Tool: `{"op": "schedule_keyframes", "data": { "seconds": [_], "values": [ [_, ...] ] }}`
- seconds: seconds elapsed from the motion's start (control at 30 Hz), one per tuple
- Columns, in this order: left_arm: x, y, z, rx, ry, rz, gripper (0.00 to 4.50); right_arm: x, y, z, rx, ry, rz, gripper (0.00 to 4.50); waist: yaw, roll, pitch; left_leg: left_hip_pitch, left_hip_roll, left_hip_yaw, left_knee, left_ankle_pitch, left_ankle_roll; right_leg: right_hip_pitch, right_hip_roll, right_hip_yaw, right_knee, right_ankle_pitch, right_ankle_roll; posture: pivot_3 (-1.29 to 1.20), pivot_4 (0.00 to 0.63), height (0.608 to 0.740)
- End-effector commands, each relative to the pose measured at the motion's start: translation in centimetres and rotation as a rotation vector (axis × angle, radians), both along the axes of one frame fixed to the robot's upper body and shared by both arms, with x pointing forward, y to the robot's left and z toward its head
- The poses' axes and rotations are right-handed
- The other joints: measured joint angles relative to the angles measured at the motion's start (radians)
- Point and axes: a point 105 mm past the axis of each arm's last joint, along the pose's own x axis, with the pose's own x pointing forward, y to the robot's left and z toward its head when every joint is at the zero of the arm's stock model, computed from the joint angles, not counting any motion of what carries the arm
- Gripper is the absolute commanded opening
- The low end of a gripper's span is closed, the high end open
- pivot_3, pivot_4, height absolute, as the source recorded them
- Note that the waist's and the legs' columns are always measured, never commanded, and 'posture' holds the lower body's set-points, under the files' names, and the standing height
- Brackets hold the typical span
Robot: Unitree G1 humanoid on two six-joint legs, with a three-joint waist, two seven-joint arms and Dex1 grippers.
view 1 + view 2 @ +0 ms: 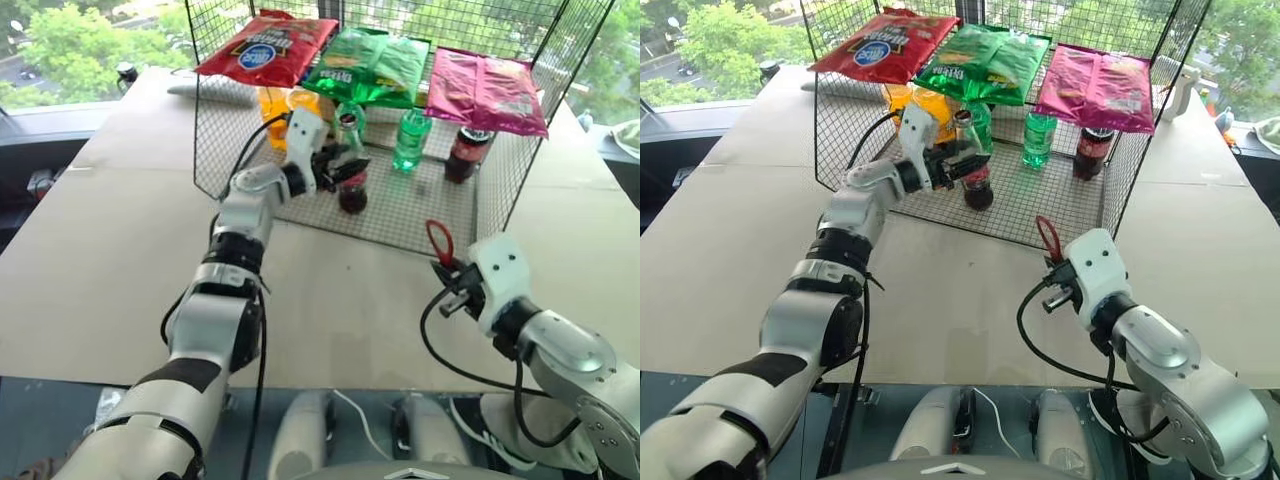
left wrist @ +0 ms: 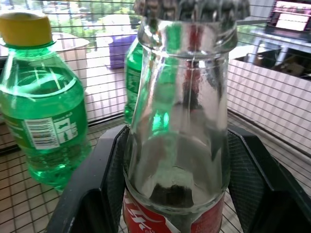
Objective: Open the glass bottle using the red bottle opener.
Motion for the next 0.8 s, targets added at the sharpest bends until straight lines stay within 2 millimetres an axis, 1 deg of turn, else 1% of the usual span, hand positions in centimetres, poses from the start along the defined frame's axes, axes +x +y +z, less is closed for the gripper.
{"op": "schedule_keyframes", "data": {
  "seconds": [0.03, 0.1, 0.17, 0.27, 0.3, 0.47, 0.6, 0.8],
  "values": [
    [-3.4, -0.3, 4.2, -0.021, -0.133, -0.16, 2.25, -0.2, -0.1, 1.2, -0.003, -0.055, 0.014, 0.0, -0.001, 0.0, 0.0, 0.0, 0.0, 0.0, 0.0, 0.0, 0.0, 0.0, 0.0, 0.0, 0.0, 0.0, 0.0, 0.0, 0.15, 0.74],
    [-4.9, -0.3, 4.7, -0.02, -0.133, -0.225, 2.25, -0.1, -0.3, 1.2, -0.006, -0.054, 0.017, 0.0, 0.001, 0.0, 0.0, 0.0, 0.0, 0.0, 0.0, 0.0, 0.0, 0.0, 0.0, 0.0, 0.0, 0.0, 0.0, 0.0, 0.15, 0.74],
    [-6.8, -0.3, 4.6, -0.003, -0.102, -0.307, 2.25, -0.1, -0.4, 1.2, -0.01, -0.052, 0.02, 0.0, 0.003, 0.0, 0.0, 0.0, 0.0, 0.0, 0.0, 0.0, 0.0, 0.0, 0.0, 0.0, 0.0, 0.0, 0.0, 0.0, 0.15, 0.74],
    [-8.7, -0.3, 3.4, 0.048, -0.069, -0.354, 2.25, -0.1, -0.6, 1.2, -0.015, -0.05, 0.022, 0.0, 0.002, 0.0, 0.0, 0.0, 0.0, 0.0, 0.0, 0.0, 0.0, 0.0, 0.0, 0.0, 0.0, 0.0, 0.0, 0.0, 0.15, 0.74],
    [-9.2, -0.3, 3.1, 0.024, -0.051, -0.372, 2.25, -0.2, -0.7, 1.2, -0.016, -0.048, 0.021, 0.0, 0.002, 0.001, 0.0, 0.0, 0.0, 0.0, 0.0, 0.0, 0.0, 0.001, 0.0, 0.0, 0.0, 0.0, -0.001, 0.0, 0.15, 0.74],
    [-11.4, -0.3, -0.1, 0.097, -0.033, -0.427, 2.25, -0.6, -1.2, 0.9, -0.03, -0.036, 0.003, 0.0, 0.001, 0.001, 0.0, 0.001, 0.0, 0.0, 0.0, 0.0, 0.0, 0.001, 0.0, 0.0, 0.001, -0.002, -0.003, 0.0, 0.15, 0.74],
    [-11.9, -0.3, -1.8, 0.113, -0.032, -0.419, 2.25, -1.0, -1.4, 0.6, -0.031, -0.03, -0.007, 0.0, 0.004, 0.001, 0.0, 0.001, 0.0, 0.0, 0.001, 0.0, 0.0, 0.001, 0.0, 0.0, 0.001, -0.002, -0.003, 0.0, 0.15, 0.74],
    [-11.8, -0.3, -2.8, 0.127, -0.046, -0.416, 2.25, -1.1, -1.4, 0.4, -0.03, -0.027, -0.01, 0.0, 0.003, 0.001, 0.0, 0.001, 0.0, 0.0, 0.001, 0.0, 0.0, 0.001, 0.0, 0.0, 0.001, -0.002, -0.004, 0.0, 0.15, 0.74]
  ]
}}
